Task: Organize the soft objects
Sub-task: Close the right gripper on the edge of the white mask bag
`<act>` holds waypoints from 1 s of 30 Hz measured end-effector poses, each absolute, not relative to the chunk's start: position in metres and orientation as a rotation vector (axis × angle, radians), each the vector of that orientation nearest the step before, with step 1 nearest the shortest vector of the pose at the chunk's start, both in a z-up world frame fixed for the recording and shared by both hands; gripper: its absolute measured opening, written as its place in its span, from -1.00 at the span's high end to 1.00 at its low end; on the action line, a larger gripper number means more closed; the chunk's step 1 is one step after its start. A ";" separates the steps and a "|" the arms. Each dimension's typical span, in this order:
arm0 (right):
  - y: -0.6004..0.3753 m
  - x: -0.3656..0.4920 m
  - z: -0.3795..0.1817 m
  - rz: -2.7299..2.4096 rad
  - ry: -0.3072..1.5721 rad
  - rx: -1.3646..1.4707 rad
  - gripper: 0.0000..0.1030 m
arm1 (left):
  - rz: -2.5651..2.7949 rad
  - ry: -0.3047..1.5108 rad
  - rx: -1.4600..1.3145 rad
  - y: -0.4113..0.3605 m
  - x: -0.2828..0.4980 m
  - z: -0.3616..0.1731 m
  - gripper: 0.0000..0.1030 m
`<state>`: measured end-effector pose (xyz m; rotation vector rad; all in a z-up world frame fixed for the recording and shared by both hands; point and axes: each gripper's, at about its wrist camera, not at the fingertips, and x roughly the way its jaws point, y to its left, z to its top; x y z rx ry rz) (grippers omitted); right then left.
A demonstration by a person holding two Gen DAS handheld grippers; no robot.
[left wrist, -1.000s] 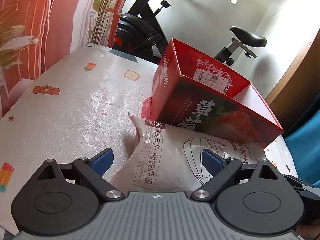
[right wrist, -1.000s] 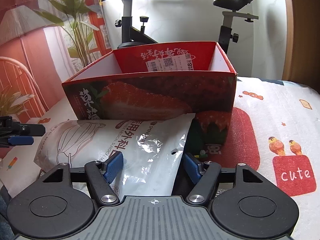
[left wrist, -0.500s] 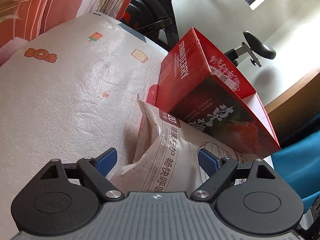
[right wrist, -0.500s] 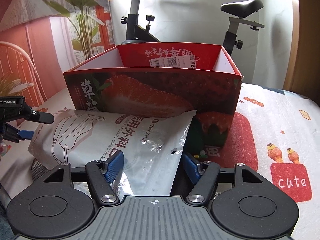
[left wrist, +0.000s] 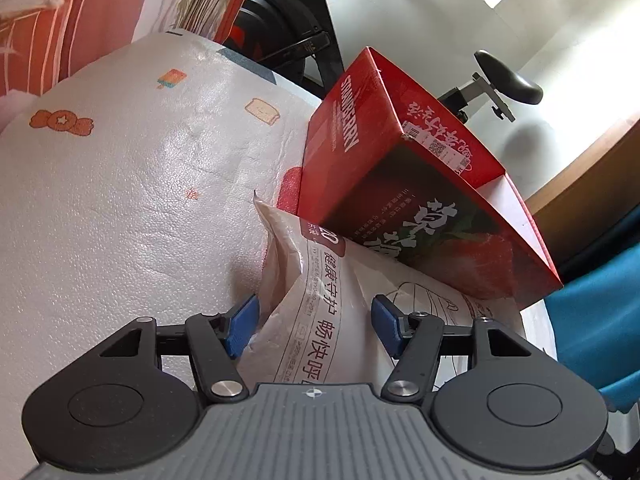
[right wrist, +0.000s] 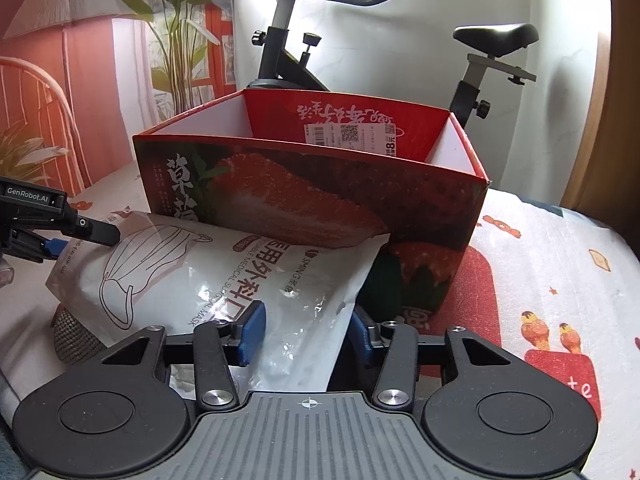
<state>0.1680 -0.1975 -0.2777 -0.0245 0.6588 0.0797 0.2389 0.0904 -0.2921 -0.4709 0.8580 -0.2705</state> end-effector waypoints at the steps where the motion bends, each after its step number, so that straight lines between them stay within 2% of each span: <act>1: -0.198 0.169 -0.276 0.079 0.662 -0.030 0.36 | -0.273 0.858 -0.466 0.092 0.238 -0.292 -0.19; 10: -0.211 0.177 -0.278 0.116 0.695 0.099 0.45 | -0.274 0.873 -0.430 0.093 0.237 -0.295 -0.18; 12: -0.215 0.179 -0.278 0.115 0.703 0.124 0.63 | -0.275 0.875 -0.428 0.094 0.238 -0.295 -0.17; 13: -0.215 0.180 -0.278 0.107 0.709 0.114 0.79 | -0.278 0.876 -0.429 0.095 0.238 -0.295 -0.16; 14: -0.215 0.180 -0.277 0.105 0.715 0.096 0.81 | -0.282 0.877 -0.429 0.094 0.238 -0.294 -0.10; 15: -0.214 0.180 -0.276 0.112 0.717 0.081 0.81 | -0.290 0.877 -0.428 0.094 0.238 -0.292 -0.05; 30: -0.184 0.189 -0.266 0.165 0.788 -0.286 0.81 | -0.428 0.910 -0.106 0.076 0.222 -0.268 -0.03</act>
